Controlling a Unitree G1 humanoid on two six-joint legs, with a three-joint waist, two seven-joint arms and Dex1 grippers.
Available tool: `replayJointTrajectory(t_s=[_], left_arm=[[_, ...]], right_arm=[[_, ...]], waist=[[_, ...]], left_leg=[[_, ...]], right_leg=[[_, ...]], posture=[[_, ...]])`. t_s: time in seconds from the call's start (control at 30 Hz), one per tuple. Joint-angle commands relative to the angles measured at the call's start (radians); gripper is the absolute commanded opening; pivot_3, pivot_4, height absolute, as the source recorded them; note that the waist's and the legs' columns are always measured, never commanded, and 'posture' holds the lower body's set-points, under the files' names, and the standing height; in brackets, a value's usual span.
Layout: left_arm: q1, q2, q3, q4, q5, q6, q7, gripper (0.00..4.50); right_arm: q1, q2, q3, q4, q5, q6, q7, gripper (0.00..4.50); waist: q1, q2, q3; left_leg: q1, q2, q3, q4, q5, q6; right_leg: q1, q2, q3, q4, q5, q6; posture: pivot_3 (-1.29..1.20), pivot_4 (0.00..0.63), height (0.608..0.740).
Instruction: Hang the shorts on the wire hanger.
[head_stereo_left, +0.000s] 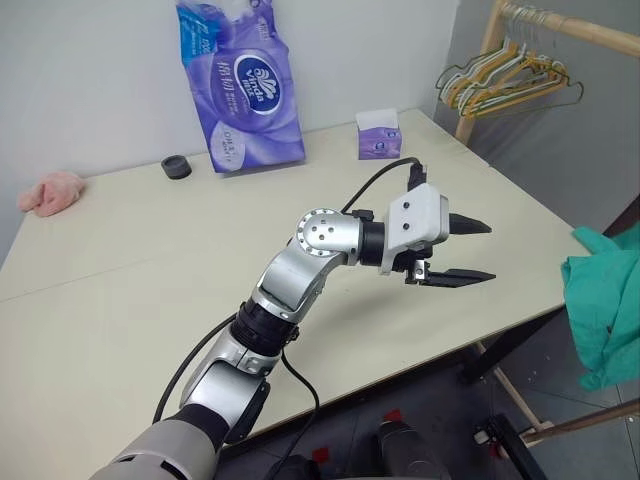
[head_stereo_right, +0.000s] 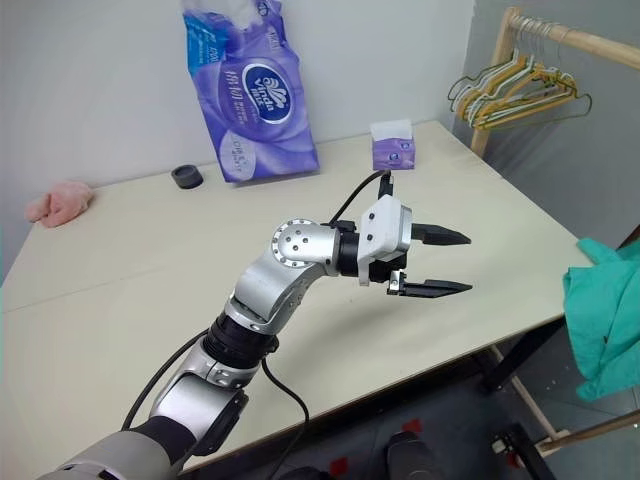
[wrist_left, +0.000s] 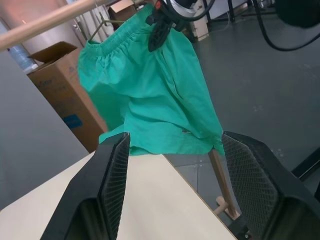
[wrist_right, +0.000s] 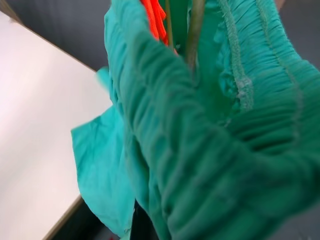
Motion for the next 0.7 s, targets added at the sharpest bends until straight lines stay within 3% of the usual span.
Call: replayJointTrajectory(t_s=[0.03, 0.27, 0.57, 0.7], left_arm=[[-0.031, -0.016, 0.000, 0.002, 0.006, -0.018, 0.014, 3.07], [-0.056, -0.057, -0.003, 0.015, -0.007, -0.035, -0.003, 3.07], [-0.095, -0.101, -0.005, 0.041, -0.026, -0.069, -0.045, 3.07], [-0.111, -0.114, -0.003, 0.060, -0.017, -0.087, -0.044, 3.09]], right_arm=[[-0.080, -0.080, 0.074, 0.192, -0.062, -0.128, 0.024, 0.00], [-0.208, -0.153, 0.252, 0.441, -0.106, -0.237, 0.115, 0.00], [-0.283, -0.140, 0.284, 0.431, -0.114, -0.214, 0.123, 0.00], [-0.312, -0.132, 0.260, 0.395, -0.114, -0.194, 0.105, 1.07]], waist=[[-0.003, 0.001, 0.008], [-0.013, 0.000, 0.030], [-0.023, -0.001, 0.034], [-0.030, 0.000, 0.034]], left_leg=[[0.000, 0.000, 0.002, 0.000, 0.000, 0.000], [0.003, -0.001, 0.011, 0.000, -0.002, 0.004], [0.003, -0.001, 0.013, 0.000, -0.003, 0.005], [0.003, -0.001, 0.013, 0.000, -0.003, 0.005]], right_leg=[[0.000, 0.000, 0.002, 0.000, 0.001, 0.001], [0.000, 0.000, 0.012, -0.002, 0.003, 0.007], [-0.001, 0.000, 0.015, -0.003, 0.003, 0.009], [-0.002, 0.000, 0.015, -0.002, 0.003, 0.010]], posture=[[-0.35, 0.172, 0.740], [-0.33, 0.184, 0.740], [-0.34, 0.181, 0.740], [-0.34, 0.175, 0.740]])
